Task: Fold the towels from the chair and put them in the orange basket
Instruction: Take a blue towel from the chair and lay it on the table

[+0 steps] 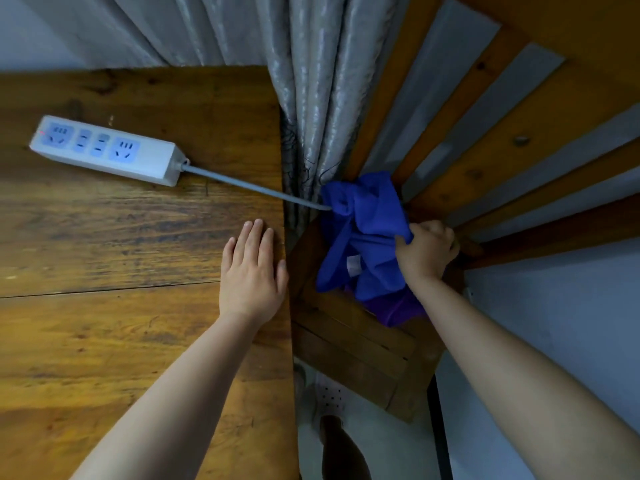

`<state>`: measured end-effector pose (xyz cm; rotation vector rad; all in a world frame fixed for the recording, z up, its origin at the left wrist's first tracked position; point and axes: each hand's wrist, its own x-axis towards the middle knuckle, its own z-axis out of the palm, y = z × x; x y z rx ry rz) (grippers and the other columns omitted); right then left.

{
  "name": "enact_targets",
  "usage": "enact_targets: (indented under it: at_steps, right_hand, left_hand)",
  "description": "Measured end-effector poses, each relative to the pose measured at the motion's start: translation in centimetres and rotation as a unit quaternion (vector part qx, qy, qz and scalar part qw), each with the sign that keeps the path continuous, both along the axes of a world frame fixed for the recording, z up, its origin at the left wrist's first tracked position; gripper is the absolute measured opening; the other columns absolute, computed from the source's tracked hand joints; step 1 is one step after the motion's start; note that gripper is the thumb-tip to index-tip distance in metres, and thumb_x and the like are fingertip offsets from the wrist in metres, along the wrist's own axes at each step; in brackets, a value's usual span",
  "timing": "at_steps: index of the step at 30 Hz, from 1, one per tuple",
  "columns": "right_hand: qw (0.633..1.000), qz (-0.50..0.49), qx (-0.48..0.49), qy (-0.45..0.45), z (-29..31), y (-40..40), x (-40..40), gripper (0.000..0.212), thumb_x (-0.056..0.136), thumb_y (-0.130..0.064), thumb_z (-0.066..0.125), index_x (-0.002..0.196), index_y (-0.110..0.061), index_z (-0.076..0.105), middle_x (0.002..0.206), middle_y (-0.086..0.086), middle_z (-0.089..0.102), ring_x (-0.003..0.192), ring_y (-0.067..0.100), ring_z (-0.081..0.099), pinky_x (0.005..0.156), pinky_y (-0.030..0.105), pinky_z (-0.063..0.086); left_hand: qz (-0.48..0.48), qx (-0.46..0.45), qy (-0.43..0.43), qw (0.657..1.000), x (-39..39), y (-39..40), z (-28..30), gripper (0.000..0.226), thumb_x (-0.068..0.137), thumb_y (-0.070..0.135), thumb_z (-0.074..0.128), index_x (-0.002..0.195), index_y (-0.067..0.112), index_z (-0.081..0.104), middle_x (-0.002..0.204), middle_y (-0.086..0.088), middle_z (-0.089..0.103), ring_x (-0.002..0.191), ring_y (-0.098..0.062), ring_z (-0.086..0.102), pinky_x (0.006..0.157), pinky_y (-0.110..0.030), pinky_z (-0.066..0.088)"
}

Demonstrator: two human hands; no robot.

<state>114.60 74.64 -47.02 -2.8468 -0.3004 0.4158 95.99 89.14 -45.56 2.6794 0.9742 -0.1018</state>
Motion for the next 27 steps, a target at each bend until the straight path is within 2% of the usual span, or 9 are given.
enact_targets:
  at_steps: [5, 7, 9, 11, 15, 19, 21, 23, 27]
  right_hand:
    - [0.961, 0.173, 0.107, -0.189, 5.3, -2.5, -0.5, 0.015, 0.066, -0.009, 0.066, 0.078, -0.001, 0.072, 0.076, 0.016, 0.068, 0.086, 0.041, 0.06, 0.085, 0.061, 0.039]
    - [0.929, 0.239, 0.142, -0.245, 7.7, -2.9, -0.2, 0.019, 0.057, -0.013, 0.068, 0.072, -0.002, 0.073, 0.068, 0.011, 0.069, 0.082, 0.028, 0.059, 0.079, 0.05, 0.046]
    - [0.903, 0.283, 0.175, -0.271, 10.9, -3.3, 0.1, 0.019, 0.055, -0.014, 0.069, 0.07, -0.004, 0.073, 0.066, 0.007, 0.071, 0.083, 0.016, 0.048, 0.081, 0.036, 0.037]
    - [0.894, 0.307, 0.194, -0.261, 13.9, -3.7, 0.2, 0.018, 0.055, -0.014, 0.069, 0.069, -0.006, 0.074, 0.066, 0.006, 0.072, 0.082, 0.018, 0.054, 0.08, 0.036, 0.037]
    - [0.89, 0.33, 0.236, -0.21, 19.6, -4.7, 0.0, 0.015, 0.061, -0.012, 0.069, 0.072, -0.005, 0.075, 0.067, 0.006, 0.073, 0.073, 0.033, 0.066, 0.071, 0.054, 0.049]
    - [0.874, 0.334, 0.281, -0.214, 23.3, -6.1, -0.5, 0.016, 0.059, -0.008, 0.069, 0.072, -0.003, 0.075, 0.065, 0.011, 0.07, 0.071, 0.035, 0.065, 0.073, 0.043, 0.04]
    - [0.871, 0.327, 0.299, -0.214, 24.1, -6.5, -0.6, 0.015, 0.058, -0.007, 0.07, 0.072, -0.002, 0.074, 0.067, 0.012, 0.07, 0.07, 0.035, 0.065, 0.07, 0.042, 0.04]
    - [0.874, 0.313, 0.312, -0.202, 24.7, -7.0, -0.5, 0.013, 0.062, -0.004, 0.073, 0.075, -0.002, 0.074, 0.071, 0.011, 0.071, 0.074, 0.035, 0.064, 0.071, 0.045, 0.045]
    - [0.879, 0.291, 0.324, -0.196, 26.1, -6.3, -0.7, 0.013, 0.068, 0.002, 0.075, 0.08, 0.0, 0.073, 0.077, 0.013, 0.073, 0.081, 0.036, 0.06, 0.07, 0.049, 0.048]
  left_hand:
    - [0.006, -0.049, 0.057, 0.997, 0.8, -0.5, 2.8, 0.054, 0.097, 0.03, 0.034, 0.146, 0.01, 0.023, 0.156, -0.009, 0.017, 0.146, -0.023, 0.009, 0.119, -0.038, 0.008]
    - [-0.004, -0.063, 0.039, 0.997, 1.7, -0.9, 5.0, 0.055, 0.095, 0.026, 0.043, 0.145, 0.011, 0.026, 0.153, -0.008, 0.025, 0.143, -0.024, 0.019, 0.116, -0.038, 0.019]
    - [-0.028, -0.091, -0.011, 0.995, 2.9, -1.6, 7.8, 0.055, 0.093, 0.025, 0.048, 0.143, 0.011, 0.031, 0.149, -0.008, 0.032, 0.139, -0.024, 0.028, 0.113, -0.035, 0.026]
    - [-0.06, -0.127, -0.043, 0.989, 4.2, -2.5, 10.5, 0.058, 0.092, 0.026, 0.052, 0.144, 0.013, 0.03, 0.149, -0.006, 0.033, 0.138, -0.024, 0.03, 0.111, -0.033, 0.029]
    - [-0.118, -0.185, -0.04, 0.975, 6.2, -4.0, 14.0, 0.072, 0.087, 0.031, 0.061, 0.147, 0.024, 0.022, 0.152, -0.005, 0.024, 0.142, -0.025, 0.02, 0.113, -0.037, 0.025]
    - [-0.138, -0.227, -0.044, 0.963, 7.2, -5.9, 16.4, 0.058, 0.088, 0.028, 0.061, 0.141, 0.021, 0.037, 0.15, -0.007, 0.029, 0.141, -0.024, 0.023, 0.111, -0.035, 0.027]
    - [-0.139, -0.229, -0.077, 0.96, 7.3, -6.2, 17.4, 0.038, 0.092, 0.02, 0.056, 0.128, 0.008, 0.053, 0.138, -0.009, 0.047, 0.132, -0.022, 0.04, 0.099, -0.024, 0.033]
    - [-0.13, -0.225, -0.094, 0.961, 7.0, -6.1, 18.9, 0.027, 0.094, 0.016, 0.052, 0.114, 0.002, 0.062, 0.121, -0.012, 0.059, 0.113, -0.022, 0.053, 0.083, -0.023, 0.038]
    - [-0.086, -0.243, -0.114, 0.959, 4.9, -4.5, 23.4, 0.02, 0.094, 0.013, 0.052, 0.102, 0.0, 0.064, 0.091, -0.008, 0.062, 0.085, -0.014, 0.053, 0.063, -0.02, 0.037]
